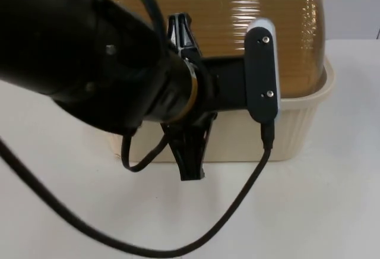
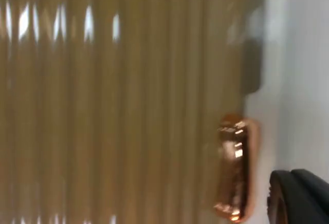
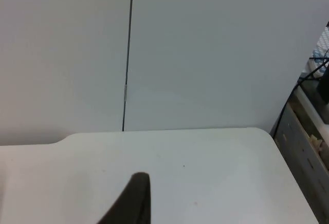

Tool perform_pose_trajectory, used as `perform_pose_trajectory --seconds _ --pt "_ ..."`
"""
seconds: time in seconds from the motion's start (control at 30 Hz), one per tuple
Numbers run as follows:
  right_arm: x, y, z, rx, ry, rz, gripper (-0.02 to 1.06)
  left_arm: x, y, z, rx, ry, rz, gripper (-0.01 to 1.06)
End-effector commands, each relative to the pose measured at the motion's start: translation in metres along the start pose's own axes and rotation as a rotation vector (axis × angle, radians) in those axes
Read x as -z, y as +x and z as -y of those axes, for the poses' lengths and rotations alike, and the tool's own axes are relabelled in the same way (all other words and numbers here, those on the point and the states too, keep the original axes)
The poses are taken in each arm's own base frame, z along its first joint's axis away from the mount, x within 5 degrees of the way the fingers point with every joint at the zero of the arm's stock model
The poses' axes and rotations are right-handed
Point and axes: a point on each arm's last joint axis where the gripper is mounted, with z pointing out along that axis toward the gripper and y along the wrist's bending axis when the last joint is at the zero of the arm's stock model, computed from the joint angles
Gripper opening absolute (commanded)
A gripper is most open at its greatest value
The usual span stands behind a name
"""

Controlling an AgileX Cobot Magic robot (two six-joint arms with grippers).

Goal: Open the box lid with the left hand, place the block into the box with the right hand, then close the box lid with the left hand.

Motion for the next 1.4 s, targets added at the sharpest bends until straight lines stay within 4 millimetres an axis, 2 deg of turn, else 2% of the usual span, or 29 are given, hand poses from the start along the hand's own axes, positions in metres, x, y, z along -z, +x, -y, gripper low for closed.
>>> perform_pose_trajectory --seconds 0.0,0.4,0.6,0.77,0.9,1.37 --pt "0.001 -0.001 -0.001 -0.003 -0.006 0.004 1.05 0.0 -0.002 -0.002 0.017 -0.019 -0.023 0.0" --pt "0.001 -0.001 0.0 -0.002 -0.005 0.006 1.05 0.0 -0.002 -0.002 0.008 -0.025 -0.027 0.0" --pt "0.001 -0.001 -0.001 -0.003 -0.007 0.007 1.05 -0.005 -0.001 0.004 -0.075 -0.008 -0.044 0.0" --pt "0.001 -0.001 -0.001 -0.003 -0.007 0.007 1.05 -0.003 -0.008 0.008 -0.127 -0.019 -0.031 0.0" --pt "0.001 -0.001 -0.001 -0.003 -0.005 0.0 1.05 -0.001 -0.015 0.003 -0.102 -0.036 -0.025 0.0" --pt "0.001 0.0 0.0 -0.003 -0.004 -0.004 1.05 0.0 -0.019 0.004 -0.137 0.015 -0.018 0.0"
